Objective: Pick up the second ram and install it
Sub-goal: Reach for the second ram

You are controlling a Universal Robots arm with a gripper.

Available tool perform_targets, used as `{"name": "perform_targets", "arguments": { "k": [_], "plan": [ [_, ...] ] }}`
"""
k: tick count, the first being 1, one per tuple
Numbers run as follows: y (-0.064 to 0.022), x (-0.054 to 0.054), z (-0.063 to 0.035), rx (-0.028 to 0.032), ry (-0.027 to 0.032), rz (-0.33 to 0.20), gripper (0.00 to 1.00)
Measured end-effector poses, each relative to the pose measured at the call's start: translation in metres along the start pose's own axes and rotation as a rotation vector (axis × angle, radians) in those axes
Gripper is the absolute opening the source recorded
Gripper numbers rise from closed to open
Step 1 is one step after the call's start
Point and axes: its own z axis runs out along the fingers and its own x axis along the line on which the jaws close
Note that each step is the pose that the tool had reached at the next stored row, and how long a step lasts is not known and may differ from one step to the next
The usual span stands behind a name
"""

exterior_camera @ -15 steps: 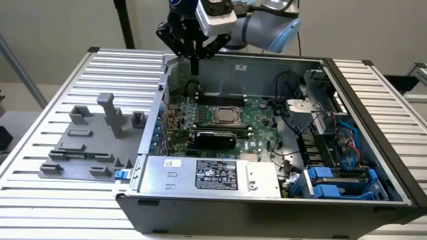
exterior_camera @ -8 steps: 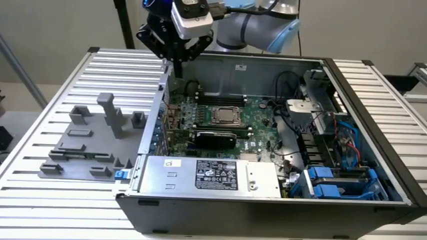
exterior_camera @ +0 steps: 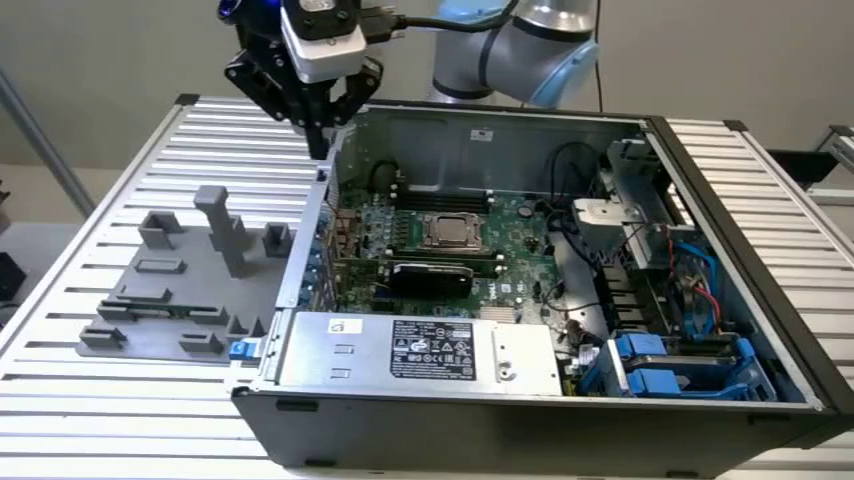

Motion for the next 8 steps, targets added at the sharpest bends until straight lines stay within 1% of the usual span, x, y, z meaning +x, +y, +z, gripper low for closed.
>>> {"name": "perform_targets", "arguments": {
  "k": [8],
  "plan": [
    [-0.0094, 0.036, -0.0013, -0.0001, -0.0028, 0.0, 0.0]
  ]
}}
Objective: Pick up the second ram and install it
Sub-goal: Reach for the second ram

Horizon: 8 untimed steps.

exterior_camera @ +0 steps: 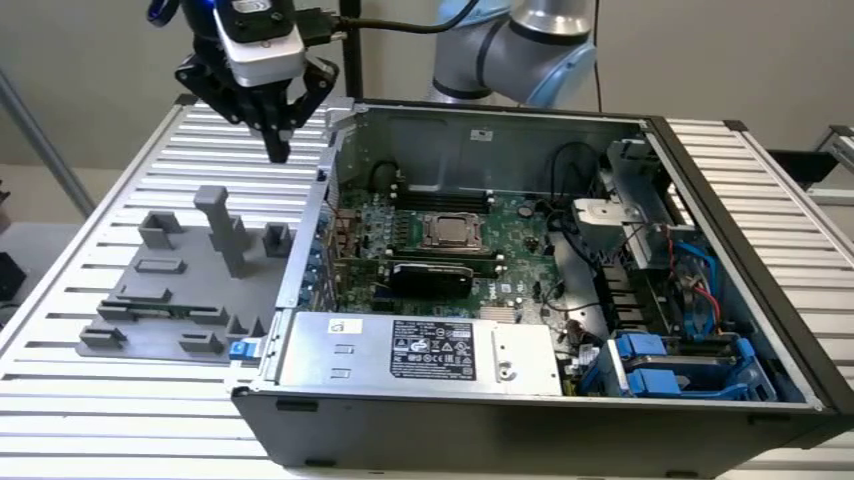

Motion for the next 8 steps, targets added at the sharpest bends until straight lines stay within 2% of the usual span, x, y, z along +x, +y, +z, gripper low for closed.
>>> {"name": "perform_targets", "arguments": {
  "k": [8],
  "plan": [
    [-0.0099, 0.036, -0.0013, -0.0004, -0.0034, 0.0, 0.0]
  ]
}}
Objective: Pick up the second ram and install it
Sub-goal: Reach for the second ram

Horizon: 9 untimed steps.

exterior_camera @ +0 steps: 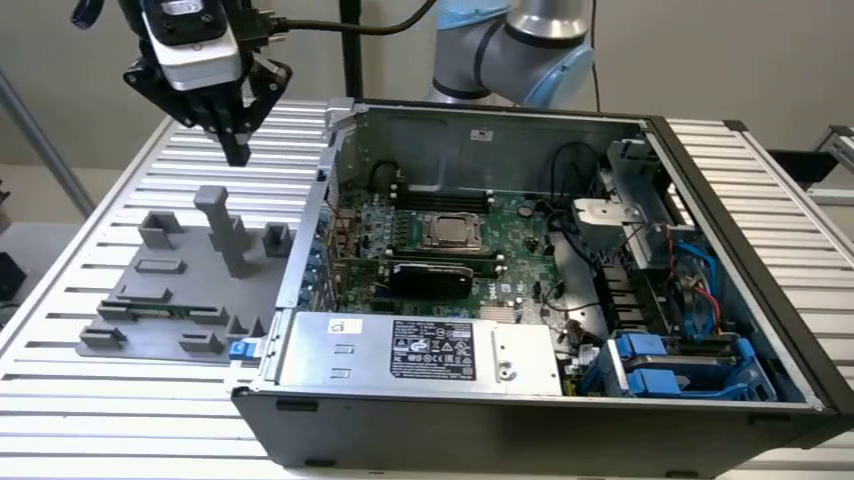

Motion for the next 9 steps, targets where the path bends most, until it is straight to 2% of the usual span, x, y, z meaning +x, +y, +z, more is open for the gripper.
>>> {"name": "perform_targets", "arguments": {
  "k": [9],
  "plan": [
    [-0.0115, 0.04, -0.0016, -0.0002, -0.0037, 0.0, 0.0]
  ]
}}
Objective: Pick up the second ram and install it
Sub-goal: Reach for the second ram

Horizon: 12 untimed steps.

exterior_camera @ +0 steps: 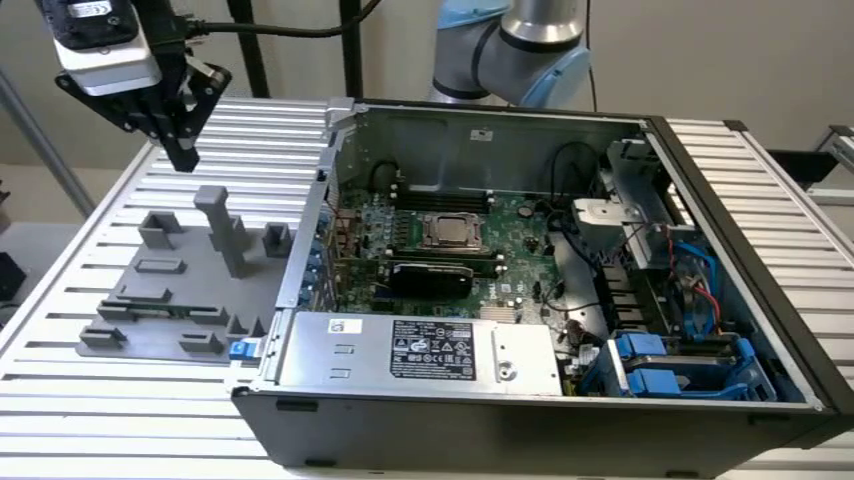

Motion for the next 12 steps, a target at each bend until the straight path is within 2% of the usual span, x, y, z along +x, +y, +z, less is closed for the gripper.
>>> {"name": "perform_targets", "arguments": {
  "k": [9, 12],
  "plan": [
    [-0.0129, 0.04, -0.001, -0.0001, -0.0013, 0.0, 0.0],
    [-0.0178, 0.052, 0.0017, -0.0001, -0.001, 0.0, 0.0]
  ]
}}
